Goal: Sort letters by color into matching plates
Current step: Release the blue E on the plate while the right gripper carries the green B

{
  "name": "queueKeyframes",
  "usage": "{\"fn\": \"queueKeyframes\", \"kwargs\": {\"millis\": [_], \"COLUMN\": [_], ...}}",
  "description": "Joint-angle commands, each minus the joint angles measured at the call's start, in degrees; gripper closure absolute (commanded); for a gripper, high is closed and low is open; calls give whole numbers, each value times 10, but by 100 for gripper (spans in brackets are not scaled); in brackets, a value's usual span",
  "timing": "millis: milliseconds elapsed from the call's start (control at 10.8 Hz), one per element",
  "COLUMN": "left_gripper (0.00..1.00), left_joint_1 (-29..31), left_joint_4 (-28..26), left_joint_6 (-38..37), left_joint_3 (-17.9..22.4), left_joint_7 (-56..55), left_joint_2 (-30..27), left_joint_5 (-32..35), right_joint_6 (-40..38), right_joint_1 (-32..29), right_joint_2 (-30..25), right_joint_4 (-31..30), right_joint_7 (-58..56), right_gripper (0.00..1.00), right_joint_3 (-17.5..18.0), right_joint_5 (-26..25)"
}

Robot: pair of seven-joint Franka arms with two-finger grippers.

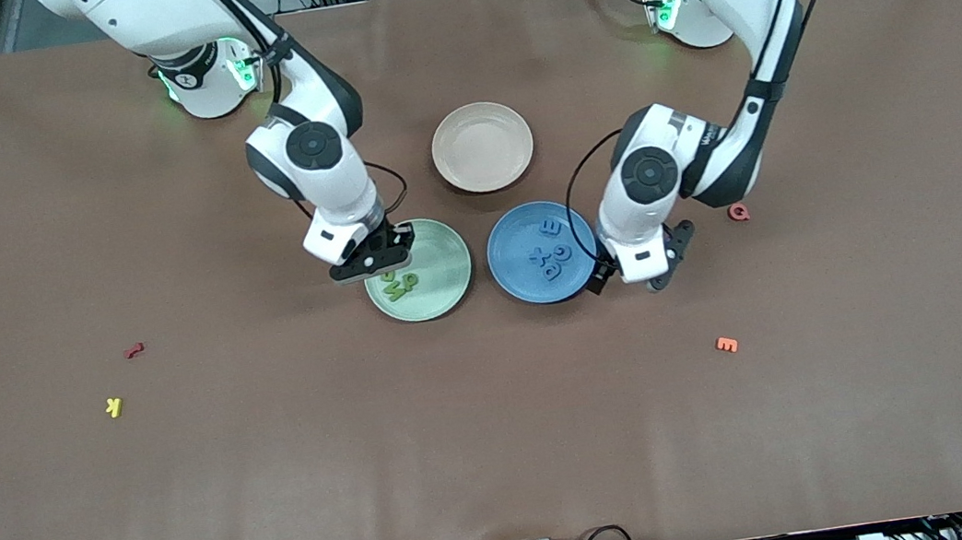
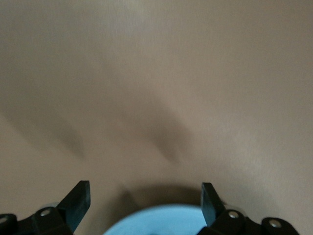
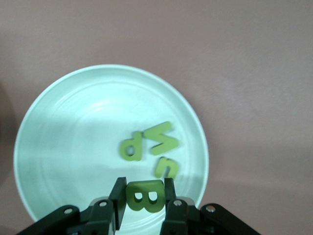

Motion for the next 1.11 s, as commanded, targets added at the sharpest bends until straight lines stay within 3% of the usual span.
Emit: {"fn": "queueKeyframes", "kwargs": {"millis": [0, 93, 370, 740, 1018], "left_gripper": [0, 0, 0, 0, 0], "left_joint_1": [43, 60, 131, 194, 233], "left_joint_4": [-2, -5, -4, -8, -19], "left_joint_6": [-16, -21, -75, -90, -97], "left_joint_3": [1, 1, -2, -13, -23], "left_joint_7": [70, 105, 248, 367, 464], "left_joint_2": [-26, -36, -73, -95, -118], "left_joint_5": [12, 12, 12, 12, 4], "right_joint_6": [-9, -9, -9, -16, -16], "right_joint_1": [13, 13, 10, -30, -67], "right_joint_2": [4, 5, 4, 3, 4], "right_joint_4": [8, 9, 14, 21, 32], "right_joint_7": [15, 23, 33, -16, -108], "right_gripper": [75, 1, 0, 0, 0], "right_joint_3": [-5, -5, -6, -12, -62], "right_joint_5": [6, 10, 11, 8, 11]}}
